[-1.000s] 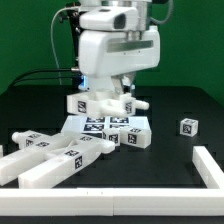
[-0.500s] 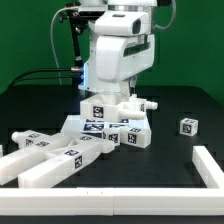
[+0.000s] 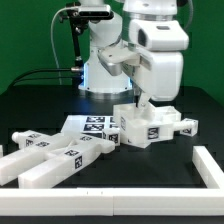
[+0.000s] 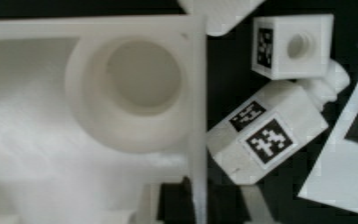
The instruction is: Assemble chair
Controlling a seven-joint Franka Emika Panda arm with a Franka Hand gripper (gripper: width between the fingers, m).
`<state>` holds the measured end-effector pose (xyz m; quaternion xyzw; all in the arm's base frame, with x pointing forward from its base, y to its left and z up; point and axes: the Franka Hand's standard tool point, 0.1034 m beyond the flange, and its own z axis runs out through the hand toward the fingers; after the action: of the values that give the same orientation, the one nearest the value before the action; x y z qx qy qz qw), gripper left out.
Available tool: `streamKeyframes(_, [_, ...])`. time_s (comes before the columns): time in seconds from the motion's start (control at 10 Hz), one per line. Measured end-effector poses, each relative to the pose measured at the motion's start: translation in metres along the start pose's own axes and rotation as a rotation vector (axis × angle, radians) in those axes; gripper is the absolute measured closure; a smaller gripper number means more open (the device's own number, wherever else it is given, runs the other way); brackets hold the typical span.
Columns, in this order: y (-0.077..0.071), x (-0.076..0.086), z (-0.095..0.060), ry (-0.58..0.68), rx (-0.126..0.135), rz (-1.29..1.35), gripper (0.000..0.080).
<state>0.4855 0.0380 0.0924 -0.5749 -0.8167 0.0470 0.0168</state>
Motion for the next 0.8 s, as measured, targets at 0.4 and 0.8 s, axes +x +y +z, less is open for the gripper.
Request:
streamKeyframes(0.4, [0.010, -0.009, 0.005, 0.012, 0.027, -0.335, 0.0772])
streamKeyframes(0.8, [0.038, -0.008, 0.007, -0.011, 0.070, -0.779, 0.0772])
